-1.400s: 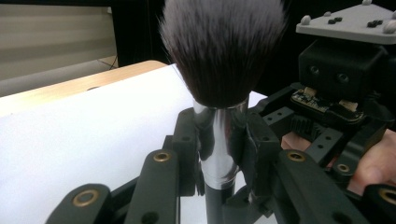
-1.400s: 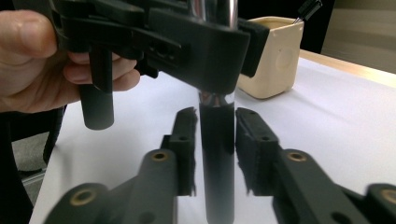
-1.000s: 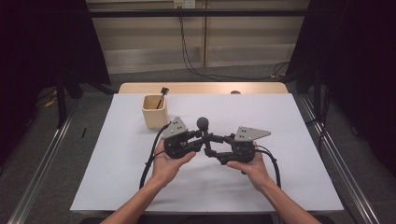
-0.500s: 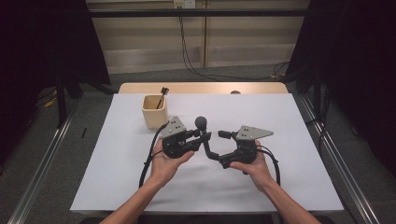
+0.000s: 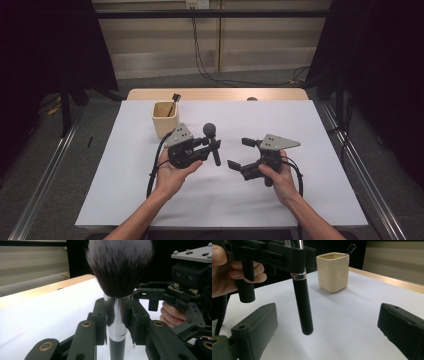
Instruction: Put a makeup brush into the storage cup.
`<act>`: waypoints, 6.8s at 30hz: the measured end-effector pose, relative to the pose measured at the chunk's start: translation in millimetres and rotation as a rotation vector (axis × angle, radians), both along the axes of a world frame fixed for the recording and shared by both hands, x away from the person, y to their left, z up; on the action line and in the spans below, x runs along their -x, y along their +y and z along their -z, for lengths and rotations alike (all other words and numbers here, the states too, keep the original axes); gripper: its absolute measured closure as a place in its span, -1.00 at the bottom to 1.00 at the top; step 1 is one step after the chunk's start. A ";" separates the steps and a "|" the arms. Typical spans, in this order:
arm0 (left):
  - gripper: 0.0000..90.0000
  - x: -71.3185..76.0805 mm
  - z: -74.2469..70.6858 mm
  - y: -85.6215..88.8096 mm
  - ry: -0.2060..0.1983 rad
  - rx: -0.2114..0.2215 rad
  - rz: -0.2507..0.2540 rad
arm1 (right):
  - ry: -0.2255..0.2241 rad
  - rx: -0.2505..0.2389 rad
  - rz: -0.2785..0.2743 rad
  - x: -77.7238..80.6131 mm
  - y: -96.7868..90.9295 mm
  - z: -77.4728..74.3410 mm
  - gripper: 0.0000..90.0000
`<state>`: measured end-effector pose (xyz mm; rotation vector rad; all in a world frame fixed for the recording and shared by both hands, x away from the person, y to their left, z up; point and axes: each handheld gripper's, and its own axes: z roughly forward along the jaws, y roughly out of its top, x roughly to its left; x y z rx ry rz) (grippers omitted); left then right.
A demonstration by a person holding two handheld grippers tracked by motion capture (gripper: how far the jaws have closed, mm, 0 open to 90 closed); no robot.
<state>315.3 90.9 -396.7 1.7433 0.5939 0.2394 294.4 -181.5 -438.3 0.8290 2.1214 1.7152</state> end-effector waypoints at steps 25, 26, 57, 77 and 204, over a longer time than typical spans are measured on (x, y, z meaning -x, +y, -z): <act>0.56 -6.4 -8.9 36.5 -0.007 -0.007 -0.063 | -0.039 0.038 0.178 23.6 -35.3 7.2 -0.98; 0.56 -6.6 -9.3 37.9 -0.007 -0.005 -0.069 | -0.042 0.040 0.190 24.7 -36.8 7.0 -0.98; 0.56 -20.7 -30.9 81.9 0.001 -0.030 -0.138 | -0.024 0.051 0.383 61.5 -93.6 10.9 -1.00; 0.56 -41.4 -55.4 106.5 -0.019 -0.066 -0.202 | -0.023 0.035 0.443 74.7 -106.0 19.2 -0.99; 0.56 -146.6 -18.1 113.8 0.031 -0.180 -0.402 | -0.039 0.048 0.399 76.1 -104.4 21.0 -1.00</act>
